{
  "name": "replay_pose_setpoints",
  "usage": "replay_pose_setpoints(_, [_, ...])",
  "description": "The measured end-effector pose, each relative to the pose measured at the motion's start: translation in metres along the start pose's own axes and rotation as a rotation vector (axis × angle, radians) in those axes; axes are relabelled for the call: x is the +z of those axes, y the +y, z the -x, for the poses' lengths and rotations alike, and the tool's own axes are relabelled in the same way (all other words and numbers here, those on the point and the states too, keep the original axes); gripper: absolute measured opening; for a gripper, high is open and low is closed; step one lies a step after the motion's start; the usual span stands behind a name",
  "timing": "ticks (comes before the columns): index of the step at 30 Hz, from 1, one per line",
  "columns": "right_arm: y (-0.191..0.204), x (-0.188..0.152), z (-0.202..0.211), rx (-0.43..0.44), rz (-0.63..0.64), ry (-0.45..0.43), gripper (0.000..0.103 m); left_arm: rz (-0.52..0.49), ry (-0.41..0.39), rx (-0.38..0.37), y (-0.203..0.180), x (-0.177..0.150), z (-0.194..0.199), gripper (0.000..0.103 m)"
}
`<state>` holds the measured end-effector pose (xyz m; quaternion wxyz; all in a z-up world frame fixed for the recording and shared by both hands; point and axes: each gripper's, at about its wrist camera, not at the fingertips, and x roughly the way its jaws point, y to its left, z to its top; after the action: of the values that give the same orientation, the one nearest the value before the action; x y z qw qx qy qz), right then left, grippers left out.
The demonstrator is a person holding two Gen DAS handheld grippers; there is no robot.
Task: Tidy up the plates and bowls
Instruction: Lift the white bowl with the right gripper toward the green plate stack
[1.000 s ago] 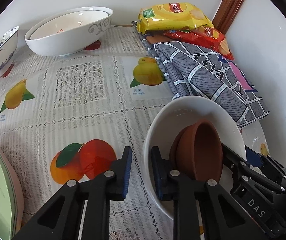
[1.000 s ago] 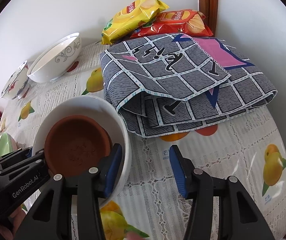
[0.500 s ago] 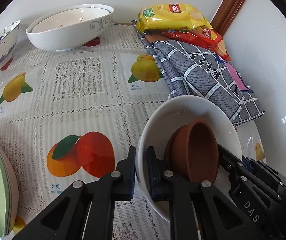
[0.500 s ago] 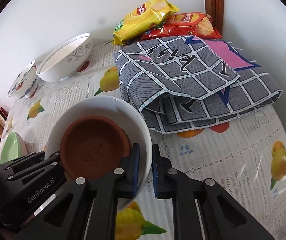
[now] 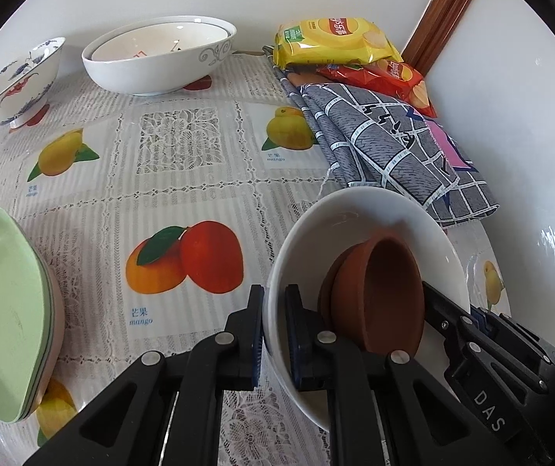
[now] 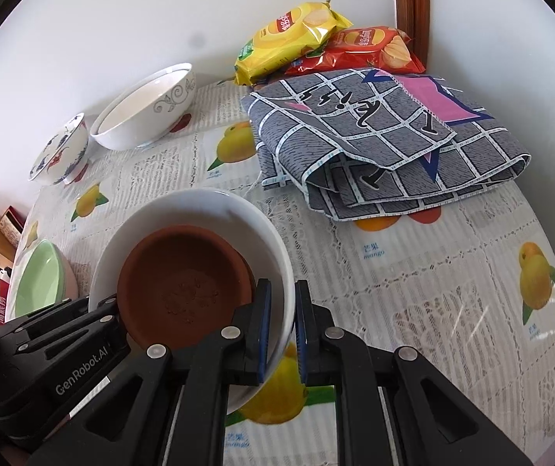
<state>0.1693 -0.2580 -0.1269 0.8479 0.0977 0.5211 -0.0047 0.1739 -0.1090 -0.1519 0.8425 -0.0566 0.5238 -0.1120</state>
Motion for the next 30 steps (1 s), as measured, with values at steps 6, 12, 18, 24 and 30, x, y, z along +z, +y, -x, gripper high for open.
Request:
replay_pose_setpoints(6, [0.008,-0.005,0.027,0.011,0.002,-0.033,0.011,0.000,-0.038,0.003,-0.002,-0.005,0.030,0.011])
replay_pose_setpoints(12, [0.017,-0.008,0.057,0.018,0.009,-0.079,0.011,-0.004,-0.072,0.004,-0.002,-0.009,0.060,0.011])
replay_pose_setpoints(18, [0.027,-0.010,0.077,0.031,0.009,-0.099,0.011,-0.001,-0.100,0.005,0.002,-0.011,0.082,0.011])
replay_pose_setpoints(24, [0.038,-0.013,0.089,0.035,0.015,-0.111,0.011,0.005,-0.113,0.006,0.010,-0.015,0.093,0.011])
replay_pose_setpoints(30, [0.052,-0.014,0.095,0.041,0.017,-0.122,0.011,0.013,-0.128,0.004,0.022,-0.015,0.104,0.011])
